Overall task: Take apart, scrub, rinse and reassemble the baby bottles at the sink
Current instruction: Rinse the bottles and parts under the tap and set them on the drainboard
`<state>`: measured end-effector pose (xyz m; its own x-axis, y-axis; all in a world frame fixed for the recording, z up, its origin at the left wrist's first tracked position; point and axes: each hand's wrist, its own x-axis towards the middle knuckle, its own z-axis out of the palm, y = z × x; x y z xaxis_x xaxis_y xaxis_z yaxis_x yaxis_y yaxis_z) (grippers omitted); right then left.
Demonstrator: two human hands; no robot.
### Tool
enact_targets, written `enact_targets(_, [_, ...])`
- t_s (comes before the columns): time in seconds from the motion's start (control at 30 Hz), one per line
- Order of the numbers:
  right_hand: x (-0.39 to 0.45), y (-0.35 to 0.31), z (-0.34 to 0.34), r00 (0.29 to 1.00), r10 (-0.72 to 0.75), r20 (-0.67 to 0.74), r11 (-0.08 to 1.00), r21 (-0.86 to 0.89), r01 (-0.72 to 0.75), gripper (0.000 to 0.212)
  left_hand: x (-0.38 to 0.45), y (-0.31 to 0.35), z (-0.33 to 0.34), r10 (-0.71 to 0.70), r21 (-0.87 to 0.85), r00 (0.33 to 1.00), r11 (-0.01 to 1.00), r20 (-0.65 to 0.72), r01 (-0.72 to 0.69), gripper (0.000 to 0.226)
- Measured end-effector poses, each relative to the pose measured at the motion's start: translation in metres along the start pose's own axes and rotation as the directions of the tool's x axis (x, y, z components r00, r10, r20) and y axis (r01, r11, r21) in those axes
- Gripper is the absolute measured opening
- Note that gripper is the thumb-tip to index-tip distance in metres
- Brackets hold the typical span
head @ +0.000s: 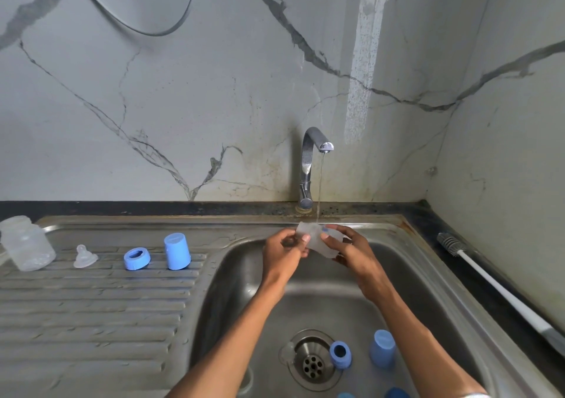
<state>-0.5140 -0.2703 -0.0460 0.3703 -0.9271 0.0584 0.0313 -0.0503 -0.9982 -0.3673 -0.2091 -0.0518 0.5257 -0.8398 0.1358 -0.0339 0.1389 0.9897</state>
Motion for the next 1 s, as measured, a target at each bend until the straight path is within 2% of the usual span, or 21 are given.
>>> enact_targets(0.1, [0.004,0.002,-0.002,1.0,-0.001,-0.025,0.999,0.051,0.002,0.045,-0.001,0.002,0.001,-0.096,-0.056,0.995,0.994,0.018,0.097,0.013])
enact_targets(0.3, [-0.002,-0.003,-0.003,0.989,-0.113,-0.093,0.994,-0.017,0.112,0.049,-0.002,0.001,0.002,-0.182,-0.089,0.981,0.978,0.07,0.188,0.018])
enact_targets(0.47, [0.002,0.003,-0.003,0.999,-0.043,-0.028,0.99,-0.137,0.039,0.052,0.0,0.006,-0.003,-0.227,-0.151,0.974,0.963,0.0,0.225,0.025])
enact_targets(0.53, [-0.002,0.003,-0.002,1.0,-0.026,-0.009,0.991,-0.131,0.025,0.051,0.002,0.007,-0.005,-0.19,-0.132,0.982,0.974,-0.013,0.187,0.027])
enact_targets(0.63, [-0.007,0.0,0.003,0.999,-0.035,-0.028,0.987,-0.157,0.03,0.05,0.004,0.005,-0.007,-0.042,-0.011,0.999,0.999,-0.018,0.042,0.02])
enact_targets(0.73, [-0.008,-0.002,0.007,1.0,-0.005,-0.031,0.988,-0.152,0.0,0.048,0.004,0.001,-0.006,0.049,0.104,0.998,0.994,-0.041,-0.045,0.036])
enact_targets(0.87, [-0.008,-0.006,0.007,0.998,0.041,0.056,0.997,0.068,-0.045,0.035,0.003,0.0,-0.006,0.046,0.082,0.992,0.996,-0.115,-0.037,0.034])
enact_targets(0.93, [-0.008,-0.007,0.006,0.997,0.044,0.06,0.992,0.112,-0.05,0.031,0.004,0.001,-0.007,0.025,0.051,0.99,0.999,-0.137,-0.018,0.027])
enact_targets(1.0, [-0.008,-0.007,0.006,0.999,0.041,0.035,0.991,0.123,-0.045,0.037,0.006,0.0,-0.008,0.005,0.035,0.987,0.999,-0.158,0.001,0.018])
